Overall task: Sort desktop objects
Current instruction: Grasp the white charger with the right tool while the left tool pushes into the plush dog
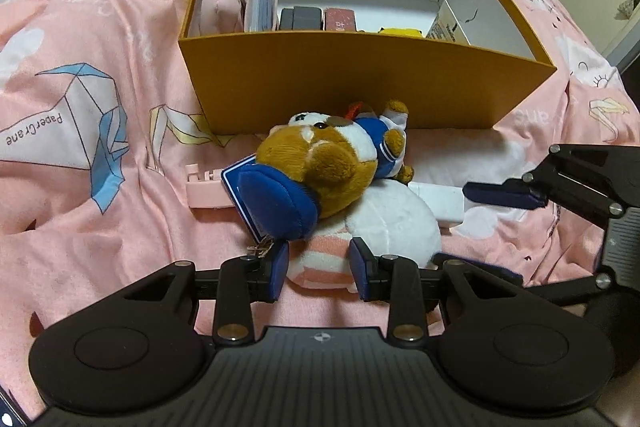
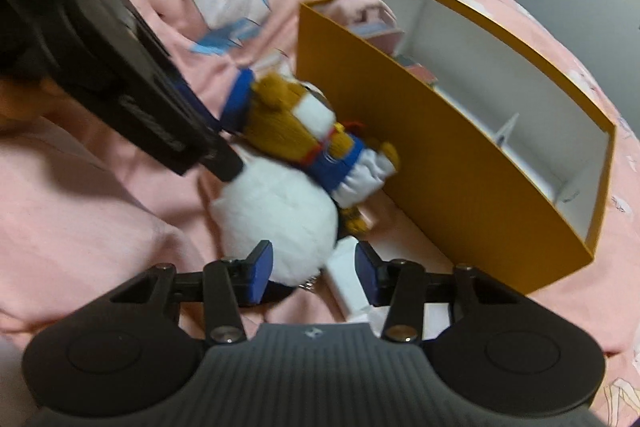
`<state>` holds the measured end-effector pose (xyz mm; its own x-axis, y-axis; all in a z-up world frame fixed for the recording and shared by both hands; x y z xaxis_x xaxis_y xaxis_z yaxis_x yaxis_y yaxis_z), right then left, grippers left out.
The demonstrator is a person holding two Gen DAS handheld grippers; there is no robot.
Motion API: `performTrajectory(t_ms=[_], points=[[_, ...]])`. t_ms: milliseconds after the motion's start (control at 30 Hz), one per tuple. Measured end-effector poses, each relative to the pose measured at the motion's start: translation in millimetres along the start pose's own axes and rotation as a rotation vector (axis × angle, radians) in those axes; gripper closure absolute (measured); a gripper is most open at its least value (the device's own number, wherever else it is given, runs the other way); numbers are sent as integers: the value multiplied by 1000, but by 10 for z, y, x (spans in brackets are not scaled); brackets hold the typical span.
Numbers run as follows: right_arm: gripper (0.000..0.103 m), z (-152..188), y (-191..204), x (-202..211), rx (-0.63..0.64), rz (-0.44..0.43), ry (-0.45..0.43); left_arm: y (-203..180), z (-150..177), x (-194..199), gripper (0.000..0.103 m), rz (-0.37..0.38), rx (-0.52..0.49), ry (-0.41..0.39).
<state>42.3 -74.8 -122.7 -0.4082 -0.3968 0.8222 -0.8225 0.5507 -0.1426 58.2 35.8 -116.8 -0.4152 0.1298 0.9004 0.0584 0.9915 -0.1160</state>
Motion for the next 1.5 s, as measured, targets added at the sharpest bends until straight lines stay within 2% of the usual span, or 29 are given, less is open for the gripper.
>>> performTrajectory(t_ms=[233,333,467,567,733,800,967,1233,1300,1333,1367,1400,1500], points=[[54,-139,44,30,-136,-148,-28,21,-38,60,66,-44,-15,-31],[54,-189,111,-142,-139,-135,-12,69,-51,70,66,-63,-4,-39],[41,-246,226,-329,-96,-109,-14,128,-61,80,66,-75,18,-43],[36,-271,271,-420,-51,-71,-18,139,-61,76,66,-77,29,-40],[31,-245,249,-470,-59,-56,-25,125,-70,98,66,-84,23,-51],[33,-243,247,-474,-61,-50,-19,128,-70,116,66,-83,25,-56],[49,-220,207,-384,-121,-55,-23,120,-71,213,66,-85,9,-87],[64,-57,7,49,-321,-114,-35,80,-129,347,65,-102,-102,-155],[78,15,-66,151,-375,-125,-29,70,-167,315,65,-90,-103,-152],[98,61,-106,206,-407,-137,-26,57,-182,303,65,-82,-108,-151],[102,115,-144,254,-447,-159,-18,37,-196,292,64,-77,-120,-151],[102,174,-188,297,-479,-161,-7,9,-210,284,61,-76,-138,-155],[98,340,-311,373,-489,-88,16,-82,-239,261,56,-88,-203,-167]])
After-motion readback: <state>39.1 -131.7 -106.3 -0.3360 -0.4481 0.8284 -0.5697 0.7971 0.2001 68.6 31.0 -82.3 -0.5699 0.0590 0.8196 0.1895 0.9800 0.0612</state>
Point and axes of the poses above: each gripper's, at about its wrist camera, not at the fingertips, and x roughly against the way its jaws point, y to its left, z to its underside, the point moved 7 cm from there along -x, roughly the way its jaws point, and after that the axes turned 4 degrees about -z, right-handed, at the moved point
